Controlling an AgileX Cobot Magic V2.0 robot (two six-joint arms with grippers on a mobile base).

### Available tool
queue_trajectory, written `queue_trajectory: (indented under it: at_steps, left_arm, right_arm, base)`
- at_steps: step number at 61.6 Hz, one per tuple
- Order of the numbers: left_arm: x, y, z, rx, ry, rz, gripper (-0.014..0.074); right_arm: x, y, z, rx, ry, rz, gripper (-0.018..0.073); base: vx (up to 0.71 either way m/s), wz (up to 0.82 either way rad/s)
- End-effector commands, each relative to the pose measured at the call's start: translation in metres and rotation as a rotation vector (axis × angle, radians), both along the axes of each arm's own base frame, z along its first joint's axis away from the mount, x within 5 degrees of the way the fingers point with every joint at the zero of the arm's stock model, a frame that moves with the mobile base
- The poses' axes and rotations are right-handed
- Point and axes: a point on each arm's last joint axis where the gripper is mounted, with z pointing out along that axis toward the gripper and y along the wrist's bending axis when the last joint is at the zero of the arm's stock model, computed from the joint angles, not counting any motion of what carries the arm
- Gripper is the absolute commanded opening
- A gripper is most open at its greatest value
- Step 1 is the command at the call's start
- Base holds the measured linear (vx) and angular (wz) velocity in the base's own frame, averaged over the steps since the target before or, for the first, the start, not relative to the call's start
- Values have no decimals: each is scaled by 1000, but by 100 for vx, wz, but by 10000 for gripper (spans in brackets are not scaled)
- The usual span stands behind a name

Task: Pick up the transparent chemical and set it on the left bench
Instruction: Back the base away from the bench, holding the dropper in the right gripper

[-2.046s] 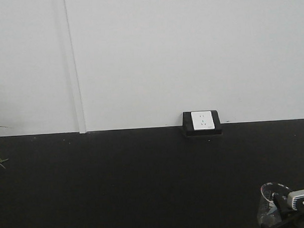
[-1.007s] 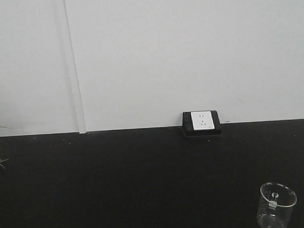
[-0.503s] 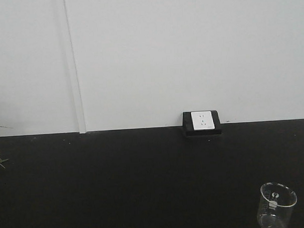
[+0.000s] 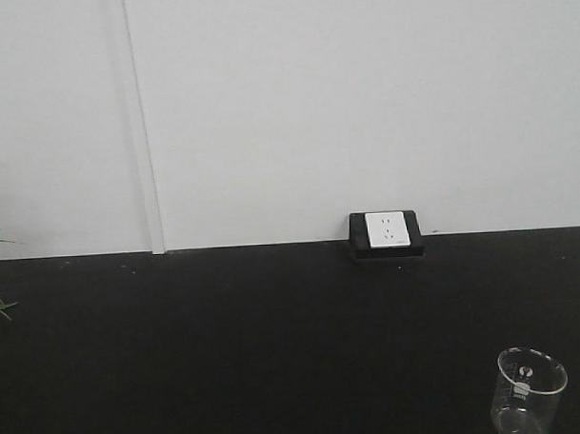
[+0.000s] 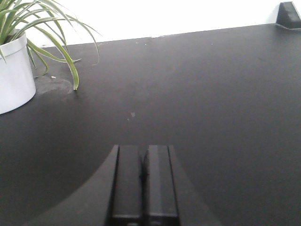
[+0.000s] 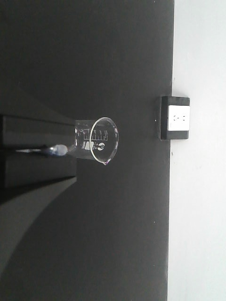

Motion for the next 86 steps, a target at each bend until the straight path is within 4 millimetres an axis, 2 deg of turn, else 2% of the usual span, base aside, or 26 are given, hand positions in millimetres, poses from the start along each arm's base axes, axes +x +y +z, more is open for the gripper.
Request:
queue_trajectory:
  at_steps: [1, 35, 86]
  left_arm:
    - [-1, 0, 3, -14, -81, -1, -4]
    - [-1, 0, 3, -14, -81, -1, -4]
    - [-1, 0, 3, -14, -81, -1, -4]
  right_arm:
    - [2, 0, 17, -4, -103, 2, -8]
    - [4, 0, 15, -4, -89, 2, -8]
    - [4, 0, 15, -4, -89, 2, -8]
  base:
    - [0, 1]
    - [-7, -2]
    - [-30, 2]
